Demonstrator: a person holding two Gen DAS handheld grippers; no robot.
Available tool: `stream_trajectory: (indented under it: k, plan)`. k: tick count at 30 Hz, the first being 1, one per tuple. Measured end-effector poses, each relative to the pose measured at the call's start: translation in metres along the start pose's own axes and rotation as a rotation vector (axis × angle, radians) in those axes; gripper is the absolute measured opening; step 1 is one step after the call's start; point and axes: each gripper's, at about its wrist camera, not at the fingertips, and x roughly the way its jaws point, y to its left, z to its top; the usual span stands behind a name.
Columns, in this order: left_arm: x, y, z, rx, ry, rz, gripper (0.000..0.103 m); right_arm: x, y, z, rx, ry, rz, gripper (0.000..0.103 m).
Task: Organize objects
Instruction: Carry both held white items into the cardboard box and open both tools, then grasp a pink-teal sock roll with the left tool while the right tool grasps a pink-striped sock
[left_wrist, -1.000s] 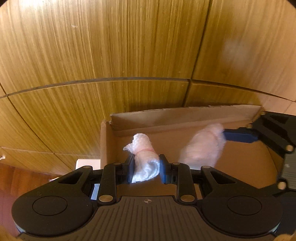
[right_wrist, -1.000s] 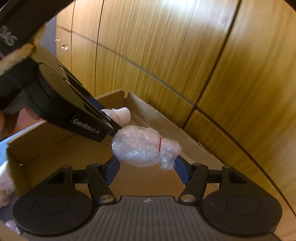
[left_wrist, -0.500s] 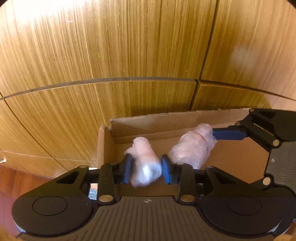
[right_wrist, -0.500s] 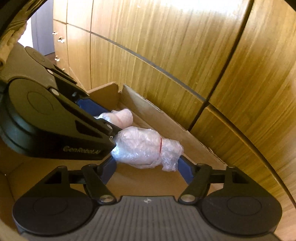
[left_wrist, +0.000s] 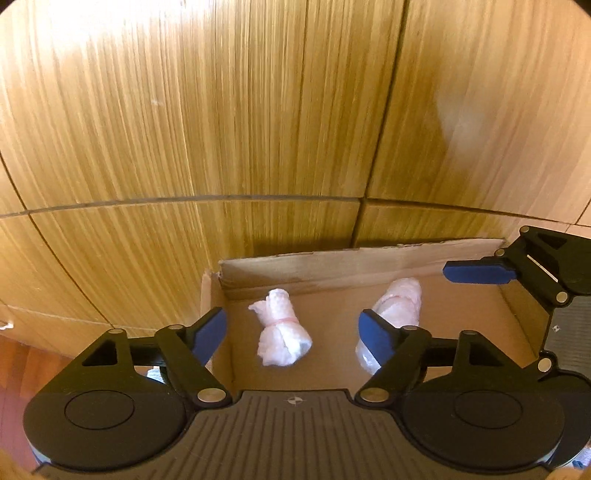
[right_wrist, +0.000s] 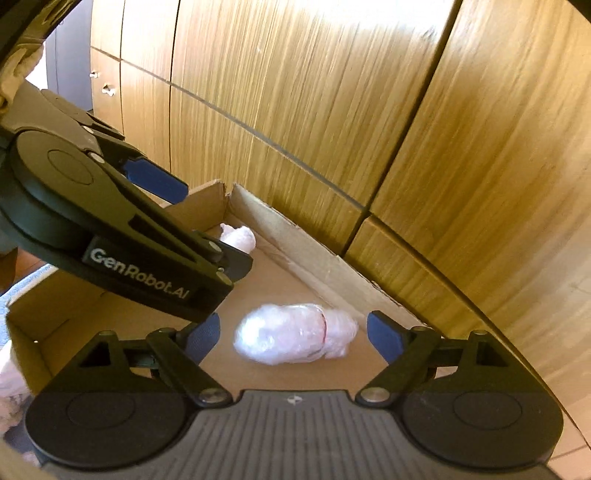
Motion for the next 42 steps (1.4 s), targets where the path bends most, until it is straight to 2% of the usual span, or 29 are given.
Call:
stream_trajectory:
  k: [9,16,22,29,33,37,40,42]
  plan:
    - [-0.063,0.003,-0.010,0.003,-0.085,0.005,0.085,-0.041,0.003,-0.005,0.045,-0.056,-0.024,0.087]
    - [-0.120,0.002,-0.046,0.027,-0.155,0.000,0.086,-0.098,0.016,-0.026,0.111,-0.113,-0.072,0.089]
    - [-0.158,-0.006,-0.097,0.052,-0.188,-0.019,0.088,-0.154,0.033,-0.073,0.187,-0.163,-0.096,0.091]
    - [-0.187,-0.020,-0.186,0.037,-0.181,-0.045,0.088,-0.206,0.064,-0.153,0.292,-0.194,-0.144,0.093]
    - [-0.198,-0.034,-0.235,0.088,-0.185,-0.079,0.088,-0.211,0.089,-0.208,0.342,-0.172,-0.205,0.092]
    - [-0.201,-0.050,-0.270,0.168,-0.193,-0.121,0.088,-0.204,0.102,-0.228,0.354,-0.157,-0.217,0.087]
    - [-0.194,-0.058,-0.278,0.192,-0.183,-0.149,0.088,-0.196,0.111,-0.240,0.371,-0.149,-0.231,0.085]
    - [-0.190,-0.063,-0.280,0.213,-0.193,-0.161,0.088,-0.191,0.113,-0.242,0.369,-0.152,-0.205,0.080]
